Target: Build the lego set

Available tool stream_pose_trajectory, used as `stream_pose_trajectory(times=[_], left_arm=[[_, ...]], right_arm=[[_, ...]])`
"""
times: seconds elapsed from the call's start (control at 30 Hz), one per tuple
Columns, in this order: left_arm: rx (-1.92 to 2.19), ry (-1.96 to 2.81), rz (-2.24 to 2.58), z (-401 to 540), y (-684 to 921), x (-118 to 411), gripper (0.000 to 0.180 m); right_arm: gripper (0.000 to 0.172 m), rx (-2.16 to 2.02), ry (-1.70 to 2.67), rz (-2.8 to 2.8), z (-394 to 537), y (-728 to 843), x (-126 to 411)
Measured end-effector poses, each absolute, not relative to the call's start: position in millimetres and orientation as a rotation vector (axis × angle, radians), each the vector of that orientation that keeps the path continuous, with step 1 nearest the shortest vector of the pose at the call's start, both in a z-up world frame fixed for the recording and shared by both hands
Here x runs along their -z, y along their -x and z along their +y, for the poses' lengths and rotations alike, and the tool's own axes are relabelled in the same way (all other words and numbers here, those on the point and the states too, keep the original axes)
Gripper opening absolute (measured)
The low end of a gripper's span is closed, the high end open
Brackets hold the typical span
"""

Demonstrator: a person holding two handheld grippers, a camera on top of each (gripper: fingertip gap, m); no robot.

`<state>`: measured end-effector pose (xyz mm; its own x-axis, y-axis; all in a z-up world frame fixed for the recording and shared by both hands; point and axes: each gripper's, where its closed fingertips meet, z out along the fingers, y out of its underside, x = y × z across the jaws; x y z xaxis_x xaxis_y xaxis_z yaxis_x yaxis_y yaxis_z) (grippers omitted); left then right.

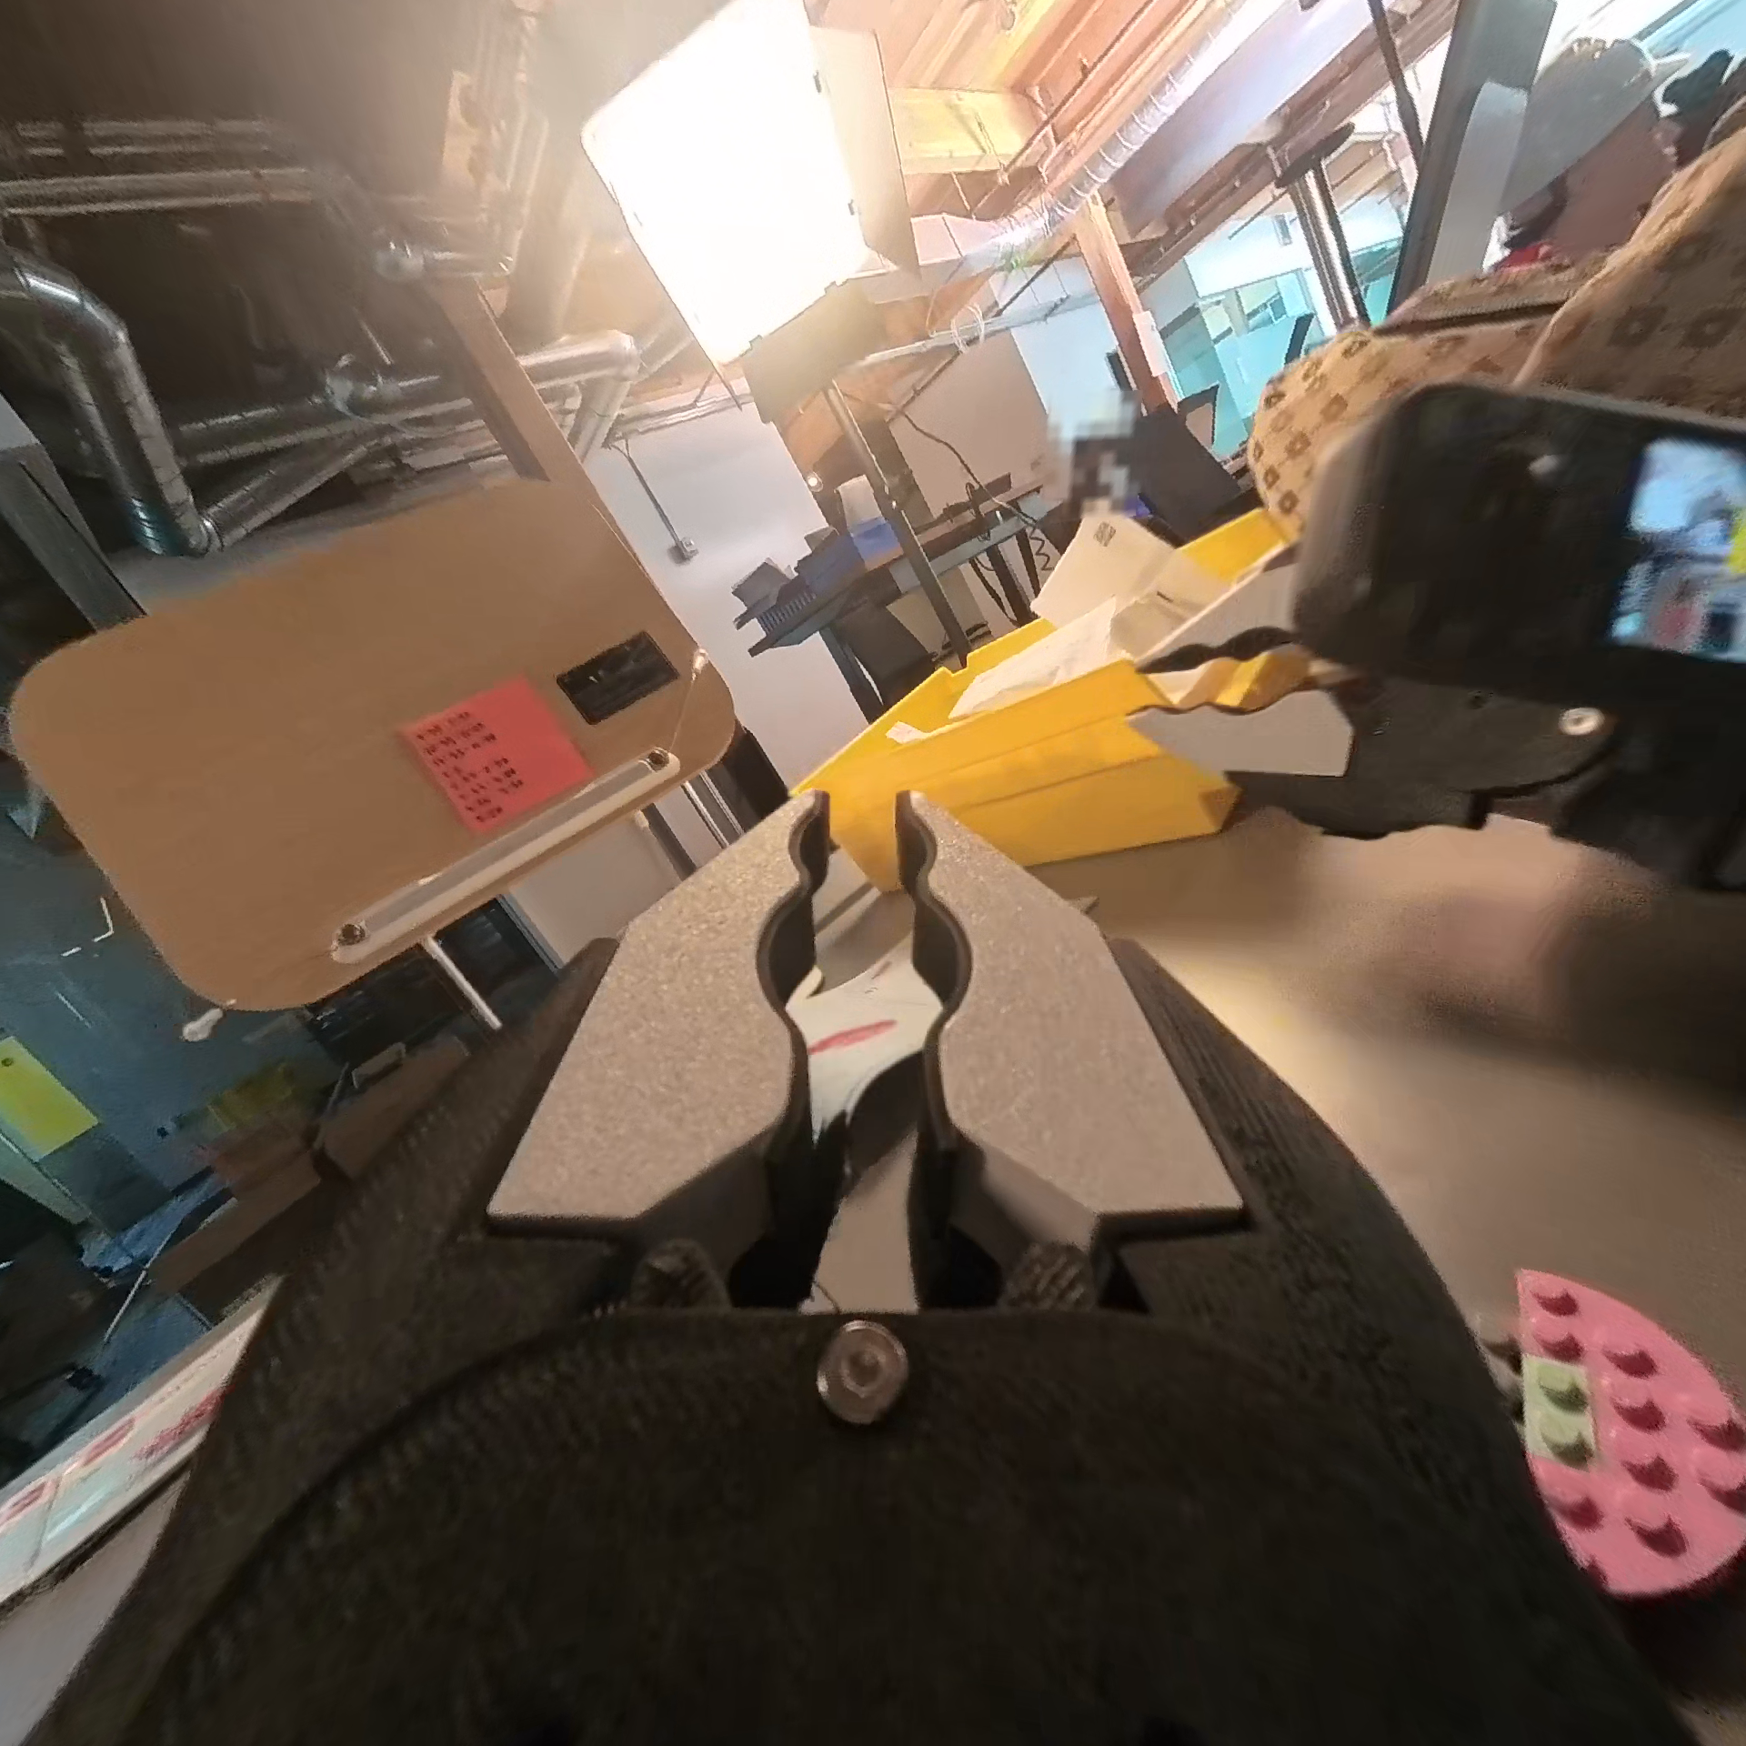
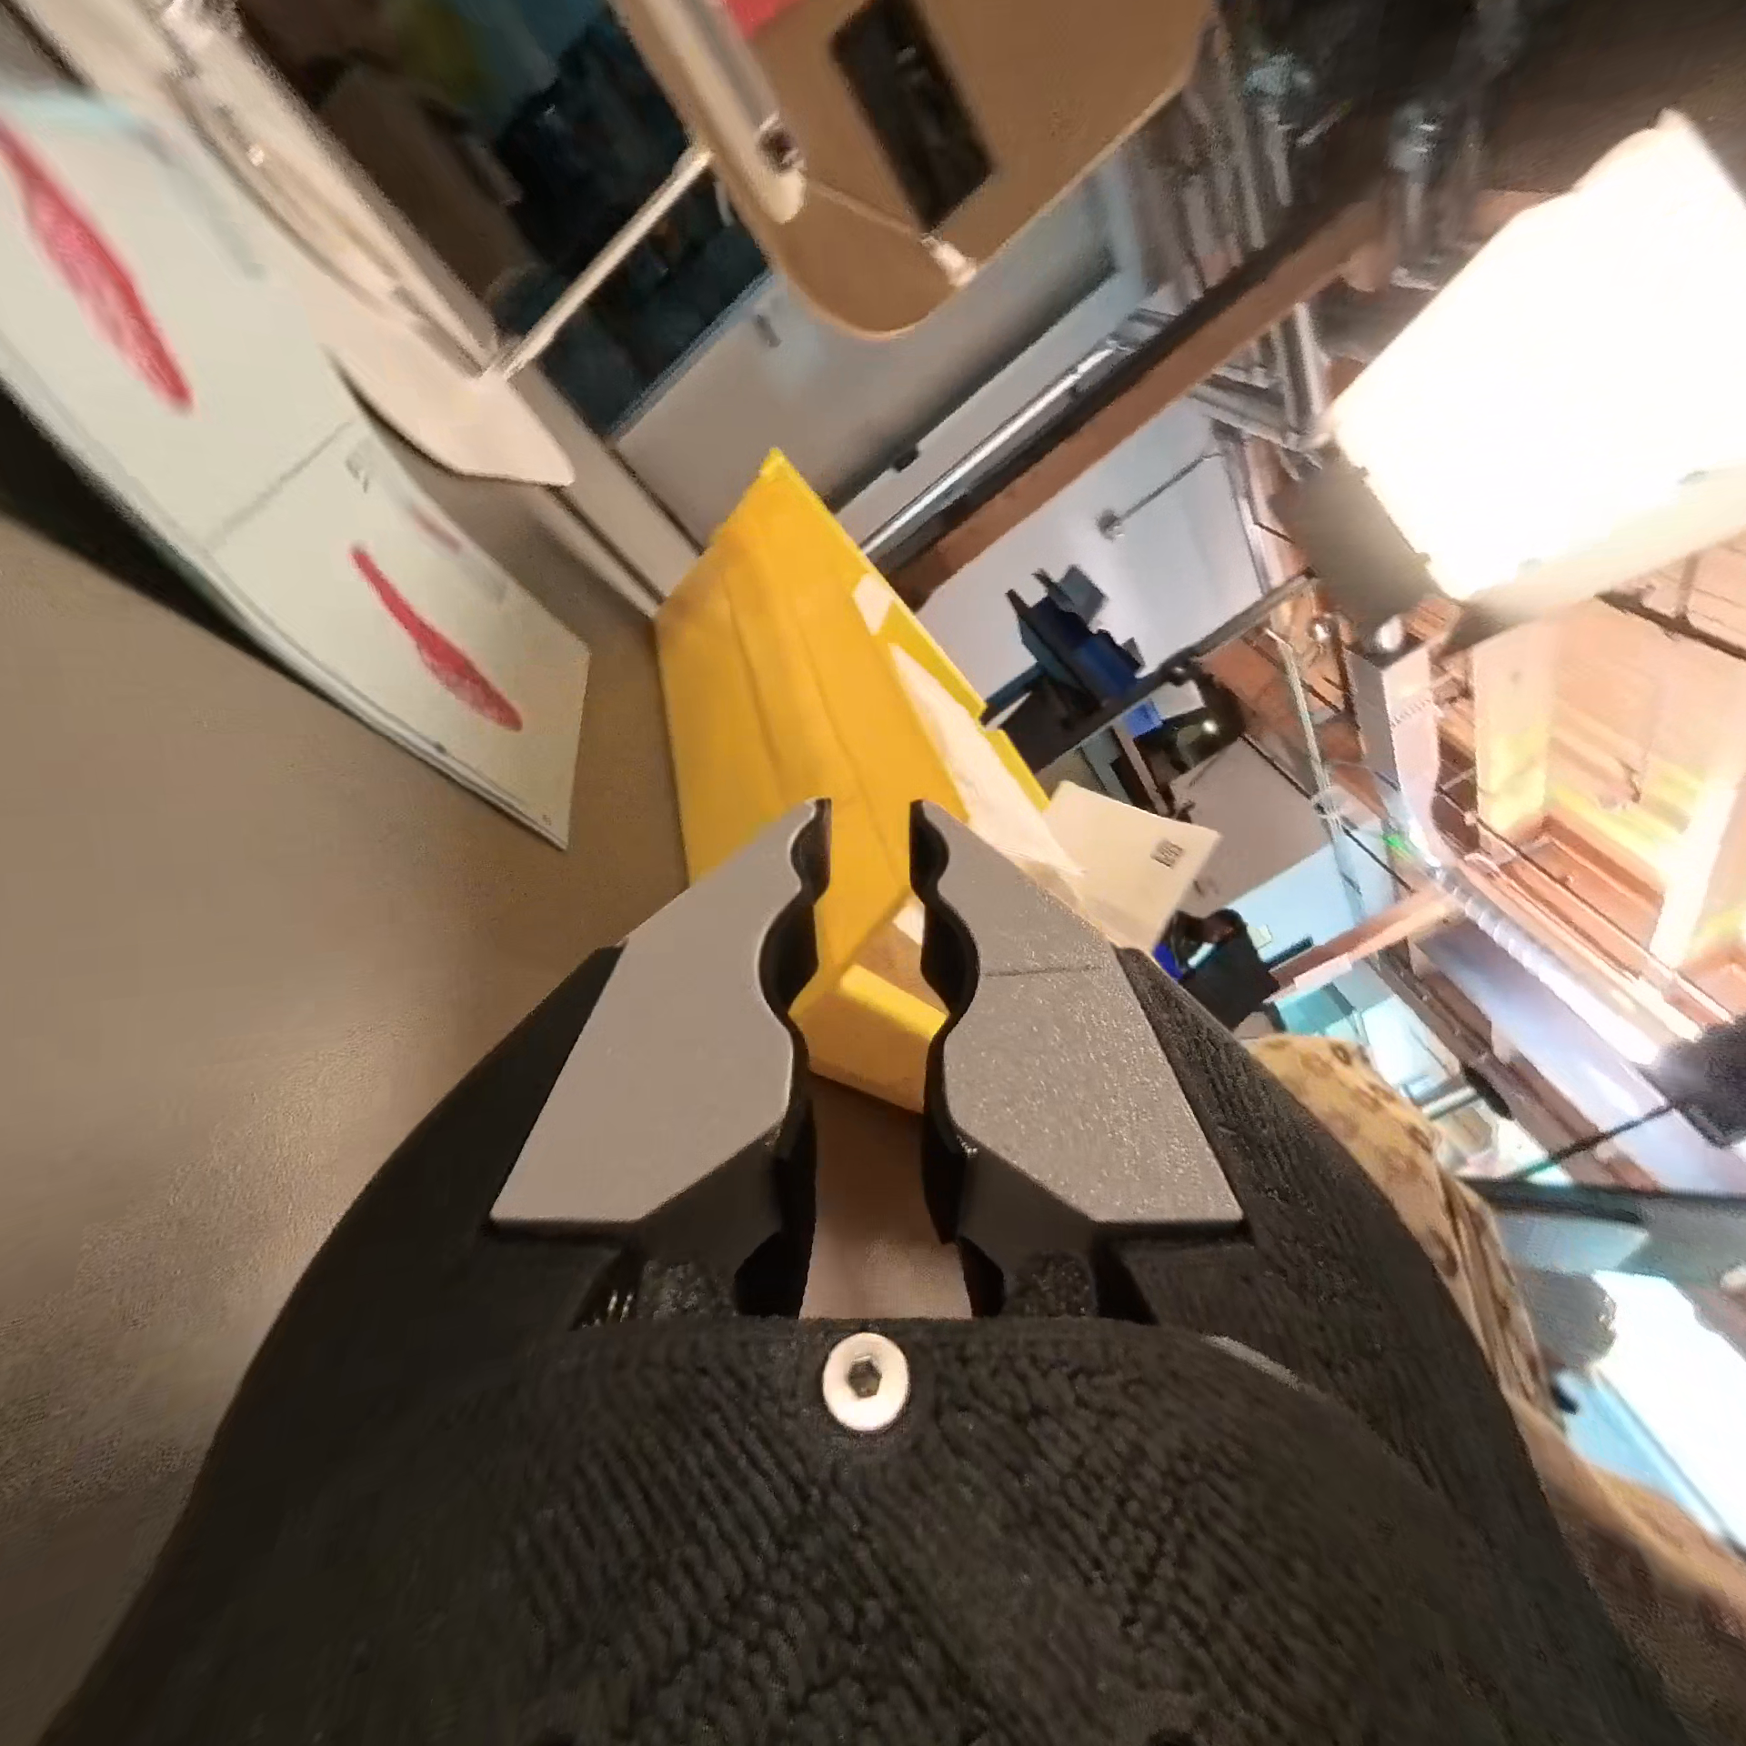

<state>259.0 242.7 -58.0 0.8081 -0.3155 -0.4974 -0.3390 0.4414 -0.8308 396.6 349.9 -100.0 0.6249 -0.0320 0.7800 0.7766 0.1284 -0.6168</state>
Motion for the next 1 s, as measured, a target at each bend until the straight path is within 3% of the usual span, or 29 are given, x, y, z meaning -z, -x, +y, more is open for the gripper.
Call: stream_pose_trajectory(times=[0.2,0.33,0.6,0.73,0.87,0.93,1.0], left_arm=[[0.031,1.056,0.577,225,-253,21,0.013],[0.182,1.086,0.559,180,-261,1,0.015],[0.309,1.425,0.473,52,-189,60,0.016],[0.023,1.528,0.373,9,-96,53,0.016],[-0.446,1.567,0.269,-26,20,6,0.018],[-0.730,1.526,0.169,-48,87,-32,0.000],[-0.785,1.537,0.131,-52,131,-53,0.000]], right_arm=[[0.010,0.336,1.267,-0.471,311,-382,70],[0.008,0.397,1.237,-0.590,309,-362,76],[0.007,0.301,1.240,-0.592,311,-360,77],[0.007,0.307,1.241,-0.645,311,-353,81],[0.006,0.314,1.242,-0.668,312,-350,84],[0.008,0.325,1.242,-0.651,313,-352,82],[0.014,0.328,1.246,-0.619,314,-357,80]])
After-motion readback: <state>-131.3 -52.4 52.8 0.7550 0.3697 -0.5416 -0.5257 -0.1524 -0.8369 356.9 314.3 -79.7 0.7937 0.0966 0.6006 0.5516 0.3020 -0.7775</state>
